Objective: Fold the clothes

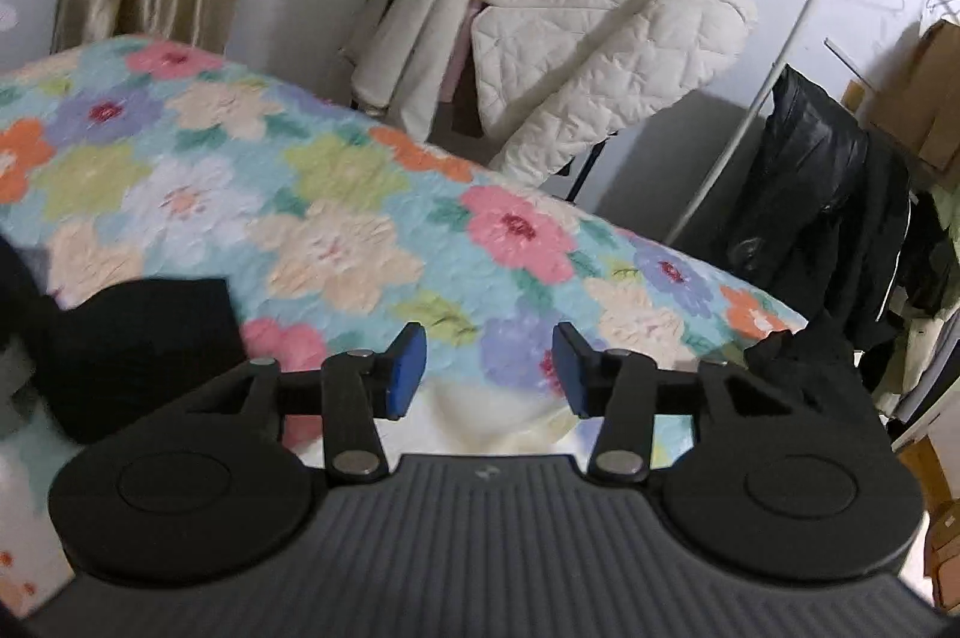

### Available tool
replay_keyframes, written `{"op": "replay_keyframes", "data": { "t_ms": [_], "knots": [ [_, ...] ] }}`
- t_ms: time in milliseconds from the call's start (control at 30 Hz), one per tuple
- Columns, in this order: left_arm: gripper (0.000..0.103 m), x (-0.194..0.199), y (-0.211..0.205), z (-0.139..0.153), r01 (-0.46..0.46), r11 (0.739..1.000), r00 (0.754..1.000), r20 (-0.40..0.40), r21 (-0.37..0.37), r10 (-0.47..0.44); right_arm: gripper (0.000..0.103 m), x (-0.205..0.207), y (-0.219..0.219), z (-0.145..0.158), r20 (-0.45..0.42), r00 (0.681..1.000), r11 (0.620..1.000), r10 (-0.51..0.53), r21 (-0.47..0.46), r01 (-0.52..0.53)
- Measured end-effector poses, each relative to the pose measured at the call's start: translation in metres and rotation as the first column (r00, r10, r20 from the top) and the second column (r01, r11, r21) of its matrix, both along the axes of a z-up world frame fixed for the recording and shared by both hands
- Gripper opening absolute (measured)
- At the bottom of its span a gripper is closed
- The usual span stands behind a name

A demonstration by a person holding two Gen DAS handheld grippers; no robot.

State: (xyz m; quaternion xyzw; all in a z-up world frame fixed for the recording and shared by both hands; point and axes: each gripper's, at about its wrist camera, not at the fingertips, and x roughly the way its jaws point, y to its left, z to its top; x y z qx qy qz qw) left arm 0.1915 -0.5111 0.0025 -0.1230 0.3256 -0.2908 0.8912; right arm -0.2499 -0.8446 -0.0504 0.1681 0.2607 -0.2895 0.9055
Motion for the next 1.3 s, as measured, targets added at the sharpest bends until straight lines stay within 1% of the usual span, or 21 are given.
{"op": "replay_keyframes", "data": {
  "t_ms": [67, 133, 200, 233, 267, 300, 333, 400, 467, 533, 567, 667, 733, 800, 933, 1000, 1033, 1067, 1100, 1200, 1300],
  "knots": [
    [0.053, -0.009, 0.032, -0.015, 0.010, 0.999, 0.997, -0.079, -0.051, -0.015, 0.048, -0.009, 0.007, 0.009, 0.000, 1.000, 0.999, -0.027, -0.024, 0.027],
    [0.053, -0.024, 0.062, -0.035, 0.028, 0.996, 0.983, -0.181, -0.087, -0.043, 0.053, -0.020, 0.021, 0.027, 0.026, 0.997, 0.997, -0.068, -0.046, 0.069],
    [0.053, -0.044, 0.090, -0.057, 0.040, 0.993, 0.958, -0.279, -0.109, -0.069, 0.062, -0.035, 0.040, 0.041, 0.104, 0.991, 0.996, -0.087, -0.009, 0.089],
    [0.053, -0.058, 0.103, -0.068, 0.044, 0.993, 0.942, -0.325, -0.112, -0.078, 0.062, -0.043, 0.051, 0.045, 0.148, 0.986, 0.996, -0.079, 0.042, 0.073],
    [0.053, -0.070, 0.113, -0.078, 0.037, 0.991, 0.920, -0.383, -0.127, -0.083, 0.062, -0.049, 0.061, 0.044, 0.184, 0.982, 0.994, -0.035, 0.107, 0.016],
    [0.053, -0.082, 0.123, -0.088, 0.027, 0.989, 0.894, -0.440, -0.143, -0.088, 0.062, -0.053, 0.071, 0.037, 0.214, 0.976, 0.981, 0.045, 0.173, -0.083],
    [0.053, -0.095, 0.132, -0.098, 0.016, 0.987, 0.864, -0.495, -0.158, -0.093, 0.062, -0.055, 0.080, 0.025, 0.235, 0.963, 0.951, 0.130, 0.246, -0.188],
    [0.053, -0.116, 0.145, -0.113, -0.020, 0.966, 0.799, -0.585, -0.259, -0.140, 0.062, -0.056, 0.091, -0.006, 0.235, 0.955, 0.873, 0.179, 0.410, -0.264],
    [0.054, -0.129, 0.146, -0.119, -0.028, 0.957, 0.789, -0.594, -0.290, -0.157, 0.062, -0.054, 0.098, -0.031, 0.227, 0.962, 0.808, 0.151, 0.533, -0.253],
    [0.059, -0.130, 0.139, -0.125, -0.033, 0.954, 0.806, -0.573, -0.298, -0.151, 0.062, -0.049, 0.098, -0.051, 0.221, 0.971, 0.746, 0.095, 0.630, -0.216],
    [0.060, -0.130, 0.135, -0.128, -0.036, 0.953, 0.815, -0.561, -0.301, -0.146, 0.062, -0.047, 0.096, -0.061, 0.217, 0.975, 0.720, 0.046, 0.670, -0.183],
    [0.063, -0.117, 0.128, -0.144, -0.140, 0.933, 0.808, -0.584, -0.331, -0.086, 0.062, -0.050, 0.089, -0.087, 0.178, 0.974, 0.640, -0.138, 0.767, -0.049],
    [0.064, -0.110, 0.123, -0.152, -0.200, 0.917, 0.802, -0.595, -0.346, -0.051, 0.062, -0.060, 0.089, -0.099, 0.156, 0.960, 0.613, -0.234, 0.790, 0.021],
    [0.065, -0.103, 0.117, -0.155, -0.233, 0.904, 0.812, -0.584, -0.358, -0.022, 0.062, -0.071, 0.088, -0.103, 0.160, 0.935, 0.598, -0.315, 0.799, 0.065],
    [0.064, -0.094, 0.109, -0.156, -0.260, 0.891, 0.834, -0.552, -0.372, 0.013, 0.062, -0.080, 0.074, -0.103, 0.188, 0.886, 0.681, -0.424, 0.711, 0.176],
    [0.056, -0.091, 0.106, -0.155, -0.258, 0.889, 0.852, -0.522, -0.378, 0.025, 0.054, -0.073, 0.067, -0.109, 0.207, 0.881, 0.723, -0.425, 0.663, 0.193],
    [0.019, -0.090, 0.105, -0.153, -0.253, 0.889, 0.864, -0.503, -0.382, 0.030, 0.049, -0.070, 0.065, -0.110, 0.223, 0.881, 0.734, -0.417, 0.655, 0.182],
    [0.004, -0.090, 0.105, -0.152, -0.247, 0.889, 0.875, -0.484, -0.385, 0.034, 0.032, -0.067, 0.064, -0.110, 0.234, 0.885, 0.745, -0.403, 0.646, 0.169],
    [0.004, -0.090, 0.104, -0.150, -0.241, 0.889, 0.885, -0.464, -0.389, 0.037, 0.012, -0.066, 0.063, -0.110, 0.233, 0.891, 0.752, -0.388, 0.639, 0.160],
    [0.004, -0.090, 0.105, -0.133, -0.227, 0.889, 0.915, -0.399, -0.397, 0.055, 0.007, -0.074, 0.062, -0.100, 0.264, 0.888, 0.768, -0.376, 0.626, 0.139],
    [0.003, -0.091, 0.113, -0.101, -0.178, 0.884, 0.944, -0.328, -0.432, 0.029, 0.007, -0.087, 0.062, -0.066, 0.333, 0.881, 0.832, -0.336, 0.543, 0.113]
  ]
}}
